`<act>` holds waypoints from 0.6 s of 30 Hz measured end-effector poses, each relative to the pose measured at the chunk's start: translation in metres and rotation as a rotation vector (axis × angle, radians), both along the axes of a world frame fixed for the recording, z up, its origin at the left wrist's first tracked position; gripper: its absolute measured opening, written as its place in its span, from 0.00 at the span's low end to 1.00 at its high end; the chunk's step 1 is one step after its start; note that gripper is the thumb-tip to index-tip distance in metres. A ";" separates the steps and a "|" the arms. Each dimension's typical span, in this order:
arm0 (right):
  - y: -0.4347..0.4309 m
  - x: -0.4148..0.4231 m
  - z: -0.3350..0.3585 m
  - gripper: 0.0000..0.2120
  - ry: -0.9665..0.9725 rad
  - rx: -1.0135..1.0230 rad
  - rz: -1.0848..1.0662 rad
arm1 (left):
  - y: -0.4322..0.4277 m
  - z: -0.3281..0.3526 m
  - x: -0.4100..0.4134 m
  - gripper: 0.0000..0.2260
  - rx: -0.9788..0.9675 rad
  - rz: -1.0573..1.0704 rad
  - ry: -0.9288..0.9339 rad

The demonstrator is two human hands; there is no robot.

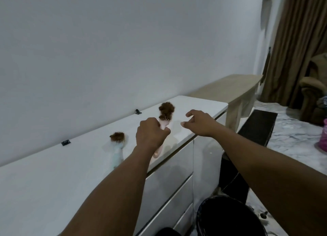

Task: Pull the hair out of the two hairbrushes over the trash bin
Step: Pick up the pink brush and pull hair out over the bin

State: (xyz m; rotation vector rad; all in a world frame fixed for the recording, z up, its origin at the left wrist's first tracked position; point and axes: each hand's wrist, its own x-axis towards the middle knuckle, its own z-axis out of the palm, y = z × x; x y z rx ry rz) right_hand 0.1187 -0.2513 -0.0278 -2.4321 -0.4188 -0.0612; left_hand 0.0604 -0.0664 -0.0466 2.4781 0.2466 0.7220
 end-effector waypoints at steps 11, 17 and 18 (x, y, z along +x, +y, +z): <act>-0.106 -0.059 0.002 0.21 0.173 0.564 -0.195 | -0.112 -0.026 -0.041 0.12 -0.069 -0.361 -0.051; -0.144 -0.053 -0.062 0.15 0.300 0.766 -0.338 | -0.151 -0.089 -0.031 0.13 -0.055 -0.510 0.083; -0.149 -0.049 -0.079 0.15 0.332 0.795 -0.368 | -0.156 -0.102 -0.027 0.13 -0.059 -0.524 0.117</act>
